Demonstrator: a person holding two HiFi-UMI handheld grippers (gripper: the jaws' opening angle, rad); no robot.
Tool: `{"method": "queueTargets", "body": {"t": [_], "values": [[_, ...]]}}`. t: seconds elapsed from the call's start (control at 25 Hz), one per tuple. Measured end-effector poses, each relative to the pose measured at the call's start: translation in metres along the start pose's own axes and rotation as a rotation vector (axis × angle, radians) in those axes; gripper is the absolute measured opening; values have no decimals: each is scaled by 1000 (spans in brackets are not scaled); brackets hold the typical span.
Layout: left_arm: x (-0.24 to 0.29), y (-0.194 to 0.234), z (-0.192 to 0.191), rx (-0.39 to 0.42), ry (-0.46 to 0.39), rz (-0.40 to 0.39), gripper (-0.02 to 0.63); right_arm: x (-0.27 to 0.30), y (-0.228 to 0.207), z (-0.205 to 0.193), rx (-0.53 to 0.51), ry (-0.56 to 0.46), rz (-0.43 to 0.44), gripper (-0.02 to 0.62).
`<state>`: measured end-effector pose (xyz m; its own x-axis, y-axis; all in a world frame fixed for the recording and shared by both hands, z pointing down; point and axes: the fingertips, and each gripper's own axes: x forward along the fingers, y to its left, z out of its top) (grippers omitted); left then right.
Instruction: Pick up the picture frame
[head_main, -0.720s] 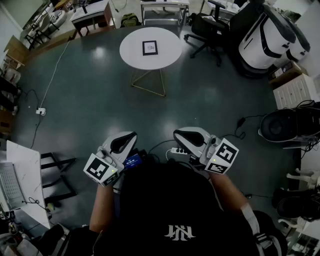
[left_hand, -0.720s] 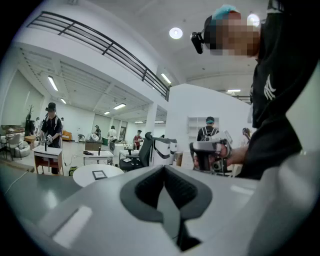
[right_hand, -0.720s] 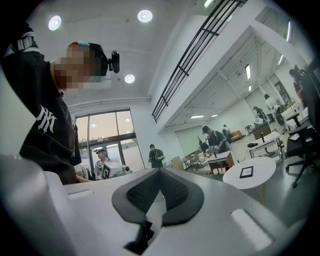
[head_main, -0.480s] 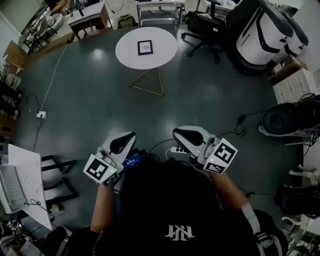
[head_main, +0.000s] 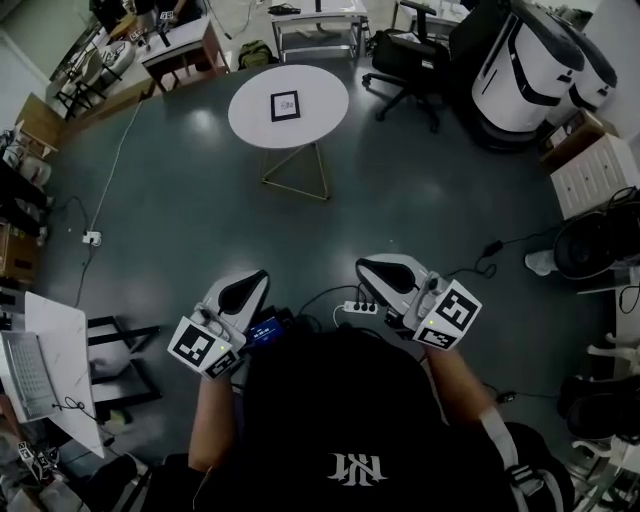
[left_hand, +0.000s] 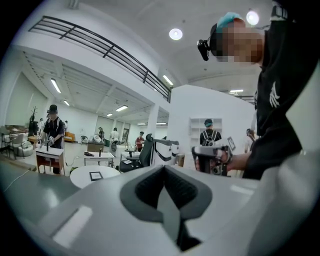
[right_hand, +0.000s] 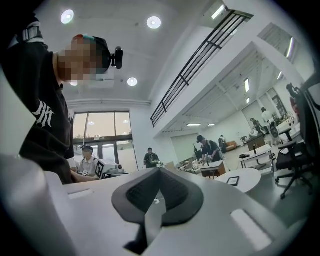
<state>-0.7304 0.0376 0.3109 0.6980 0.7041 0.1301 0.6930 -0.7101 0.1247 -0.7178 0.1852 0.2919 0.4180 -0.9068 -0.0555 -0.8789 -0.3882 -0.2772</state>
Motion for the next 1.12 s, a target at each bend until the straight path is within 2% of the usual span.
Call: {"method": "queueTargets", "body": {"t": [0.44,0.84,1.12], "values": [[5,-27,-10,-4,51,16,3,-32,5,-19,55,-22,33,-2],[14,-36,-7,-7,65,-23,3,-53,-3,-24,89,-57,-20,-3],[20,-23,-14,-41,52,-17,3,-43,-13,-29,99,-26,-15,-2]]}}
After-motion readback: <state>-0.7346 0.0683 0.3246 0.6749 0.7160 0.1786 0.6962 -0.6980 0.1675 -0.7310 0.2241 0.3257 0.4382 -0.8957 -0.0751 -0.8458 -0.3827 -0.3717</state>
